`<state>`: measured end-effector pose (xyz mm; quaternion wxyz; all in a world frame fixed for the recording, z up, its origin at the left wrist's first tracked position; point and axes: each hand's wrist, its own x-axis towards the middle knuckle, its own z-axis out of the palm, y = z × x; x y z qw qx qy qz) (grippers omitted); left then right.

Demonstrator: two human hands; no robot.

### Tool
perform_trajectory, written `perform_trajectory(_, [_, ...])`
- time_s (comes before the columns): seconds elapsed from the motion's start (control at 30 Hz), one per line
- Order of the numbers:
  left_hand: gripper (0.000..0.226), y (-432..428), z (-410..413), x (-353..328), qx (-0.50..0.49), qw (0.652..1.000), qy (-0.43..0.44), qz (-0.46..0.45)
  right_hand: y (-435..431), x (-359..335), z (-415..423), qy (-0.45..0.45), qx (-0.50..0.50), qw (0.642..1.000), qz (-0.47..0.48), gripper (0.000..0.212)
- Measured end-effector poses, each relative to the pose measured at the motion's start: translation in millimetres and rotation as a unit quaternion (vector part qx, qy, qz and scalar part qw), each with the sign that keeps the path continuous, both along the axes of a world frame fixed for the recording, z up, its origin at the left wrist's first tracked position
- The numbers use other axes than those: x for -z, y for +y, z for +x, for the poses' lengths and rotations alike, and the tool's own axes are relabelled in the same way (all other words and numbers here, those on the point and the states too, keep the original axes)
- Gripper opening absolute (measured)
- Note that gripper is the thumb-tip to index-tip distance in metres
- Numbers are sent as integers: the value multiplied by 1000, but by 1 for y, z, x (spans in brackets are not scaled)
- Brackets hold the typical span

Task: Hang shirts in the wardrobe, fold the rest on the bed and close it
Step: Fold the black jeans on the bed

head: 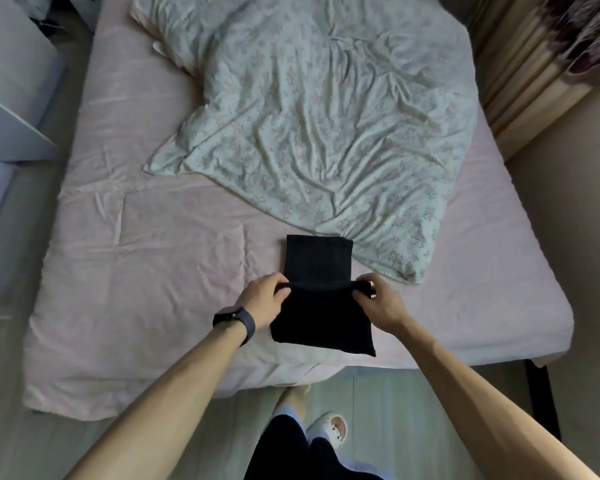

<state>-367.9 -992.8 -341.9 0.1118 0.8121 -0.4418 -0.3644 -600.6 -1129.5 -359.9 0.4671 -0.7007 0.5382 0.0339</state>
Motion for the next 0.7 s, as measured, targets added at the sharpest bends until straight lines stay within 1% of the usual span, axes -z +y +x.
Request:
perform_trajectory(0.07, [22,-37,15,18,-15,1000,-3,-20,-20,22,18,-13,54,998,-22,23])
perform_trajectory(0.17, [26,-72,29,45,-13,1000,-20,-10,-33,51,35,-23,111,993,-40,29])
perform_trajectory(0.3, [31,-110,39,89,2,999,-41,-4,-51,97,53,-43,170,982,-65,31])
perform_trajectory(0.43, [30,-140,53,129,-6,999,-46,-21,-74,135,76,-26,192,977,-90,35])
perform_trajectory(0.53, [28,-154,62,152,-17,999,-24,-41,-82,153,89,-25,202,974,-97,34])
perform_trajectory(0.6, [27,-163,67,168,-18,998,-24,-50,-85,164,94,-29,211,971,-107,35])
perform_trajectory(0.7, [22,-172,69,189,-24,996,-33,-81,-88,177,97,-9,212,968,-133,37])
